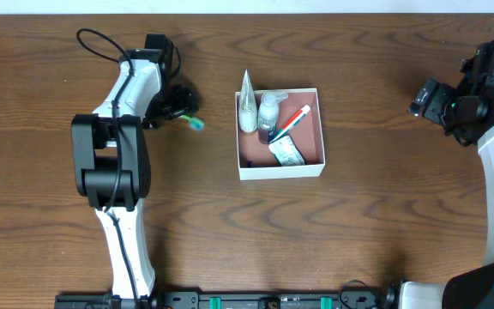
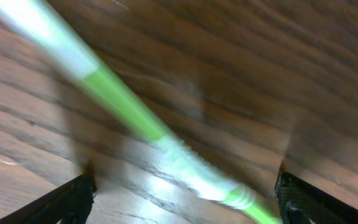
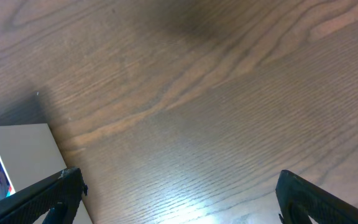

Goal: Pack container
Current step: 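Lower the left gripper onto the green toothbrush handle and grasp it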

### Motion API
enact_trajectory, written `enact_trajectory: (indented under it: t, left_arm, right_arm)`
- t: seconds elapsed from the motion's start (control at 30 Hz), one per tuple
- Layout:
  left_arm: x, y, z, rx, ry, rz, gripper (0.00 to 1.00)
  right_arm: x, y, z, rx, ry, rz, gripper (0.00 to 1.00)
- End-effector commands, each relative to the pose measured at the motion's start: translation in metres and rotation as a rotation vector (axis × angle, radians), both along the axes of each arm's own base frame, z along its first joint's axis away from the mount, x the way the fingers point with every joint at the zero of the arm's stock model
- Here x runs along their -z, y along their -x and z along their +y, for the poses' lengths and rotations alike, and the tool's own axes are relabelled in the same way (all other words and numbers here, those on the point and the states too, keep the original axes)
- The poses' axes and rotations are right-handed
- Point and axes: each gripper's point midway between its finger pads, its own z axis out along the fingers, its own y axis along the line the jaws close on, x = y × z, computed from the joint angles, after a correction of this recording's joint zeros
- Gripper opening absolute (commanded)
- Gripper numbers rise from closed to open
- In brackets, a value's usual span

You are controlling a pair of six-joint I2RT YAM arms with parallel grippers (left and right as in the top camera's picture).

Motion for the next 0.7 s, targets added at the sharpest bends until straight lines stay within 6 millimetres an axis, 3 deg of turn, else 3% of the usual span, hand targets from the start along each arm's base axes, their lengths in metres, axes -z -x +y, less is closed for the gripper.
enact_trajectory:
  t: [0.0, 0.17, 0.37, 0.43, 0.5, 0.53, 0.67]
  left_arm:
    - [0.012, 0.014, 0.003, 0.032, -0.009, 0.071, 0.95]
    - [0.010, 0.035, 0.004, 0.083, -0.011, 0.158, 1.00]
    - [0.010, 0.035, 0.004, 0.085, -0.011, 0.160, 1.00]
    - [0.011, 0.033, 0.004, 0.085, -0.011, 0.148, 0.89]
    - [0.011, 0.030, 0.004, 0.085, -0.011, 0.138, 0.65]
    - [0.011, 0.030, 0.003, 0.085, -0.010, 0.137, 0.58]
    - [0.011, 0.029, 0.003, 0.085, -0.011, 0.134, 0.41]
  right_arm:
    - [0.002, 0.001, -0.003, 0.011, 0.007, 0.007, 0.99]
    - [0.002, 0.001, -0.003, 0.012, 0.007, 0.007, 0.99]
    - [0.002, 0.001, -0.003, 0.011, 0.007, 0.007, 0.99]
    - [0.002, 0.001, -0.003, 0.012, 0.007, 0.006, 0.99]
    - [0.002, 0.001, -0.003, 0.012, 0.007, 0.007, 0.99]
    - [0.002, 0.001, -0.003, 0.012, 0.007, 0.007, 0.99]
    - [0.002, 0.001, -0.003, 0.011, 0.007, 0.007, 0.99]
